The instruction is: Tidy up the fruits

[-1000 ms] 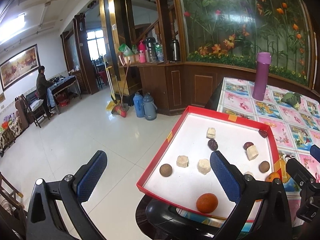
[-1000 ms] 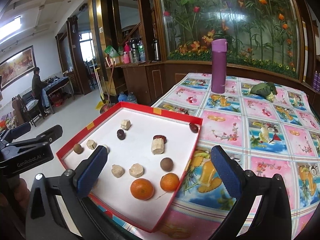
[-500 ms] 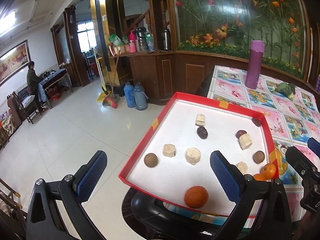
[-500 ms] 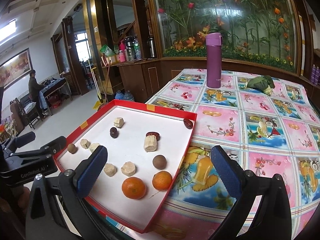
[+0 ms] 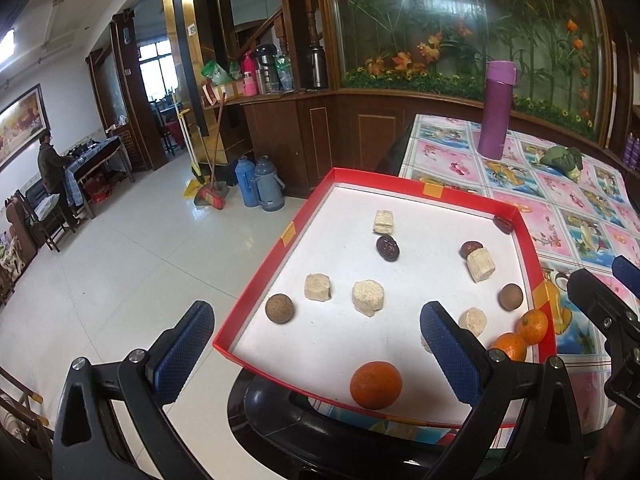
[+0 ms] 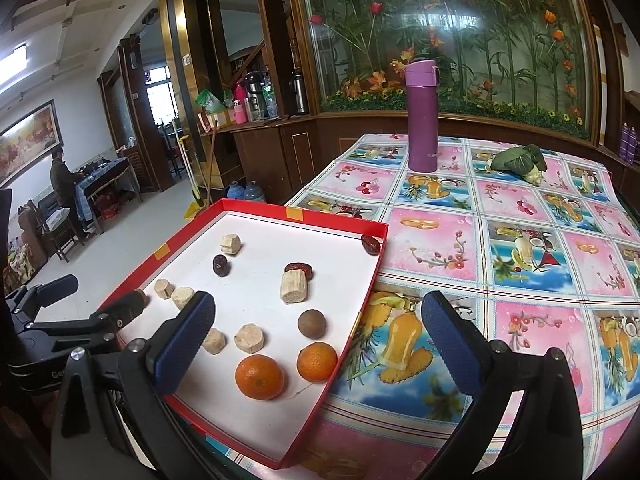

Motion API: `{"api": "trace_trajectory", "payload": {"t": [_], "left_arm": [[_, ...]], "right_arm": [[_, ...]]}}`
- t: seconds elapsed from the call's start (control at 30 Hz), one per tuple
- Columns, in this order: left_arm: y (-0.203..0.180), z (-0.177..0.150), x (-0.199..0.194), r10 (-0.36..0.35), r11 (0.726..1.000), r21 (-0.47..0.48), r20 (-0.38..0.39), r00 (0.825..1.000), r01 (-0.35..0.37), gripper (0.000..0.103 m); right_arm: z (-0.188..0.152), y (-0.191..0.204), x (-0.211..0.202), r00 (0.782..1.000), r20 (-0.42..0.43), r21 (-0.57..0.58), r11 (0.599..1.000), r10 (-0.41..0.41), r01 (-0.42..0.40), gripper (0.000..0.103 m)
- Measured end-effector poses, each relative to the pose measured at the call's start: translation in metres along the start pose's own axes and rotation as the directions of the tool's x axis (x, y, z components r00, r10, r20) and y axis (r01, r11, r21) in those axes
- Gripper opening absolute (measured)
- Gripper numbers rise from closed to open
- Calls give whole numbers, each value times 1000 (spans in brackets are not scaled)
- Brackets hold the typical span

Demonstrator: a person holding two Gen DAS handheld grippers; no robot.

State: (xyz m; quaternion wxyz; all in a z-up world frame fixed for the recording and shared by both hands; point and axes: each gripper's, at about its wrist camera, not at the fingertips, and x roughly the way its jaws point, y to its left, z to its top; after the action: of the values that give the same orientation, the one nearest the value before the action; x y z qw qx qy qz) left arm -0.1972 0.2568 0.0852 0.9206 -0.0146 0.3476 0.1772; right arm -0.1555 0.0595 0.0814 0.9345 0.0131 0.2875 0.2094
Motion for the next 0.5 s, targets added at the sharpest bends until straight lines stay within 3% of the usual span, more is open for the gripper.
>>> {"api": "trace_trajectory", "payload": {"t": [0.5], "left_arm": [[-11, -2, 9, -145, 989, 1, -63, 987, 145, 103]], "right_arm": [[6, -12, -4, 998, 25, 26, 998, -49, 48, 103]]}}
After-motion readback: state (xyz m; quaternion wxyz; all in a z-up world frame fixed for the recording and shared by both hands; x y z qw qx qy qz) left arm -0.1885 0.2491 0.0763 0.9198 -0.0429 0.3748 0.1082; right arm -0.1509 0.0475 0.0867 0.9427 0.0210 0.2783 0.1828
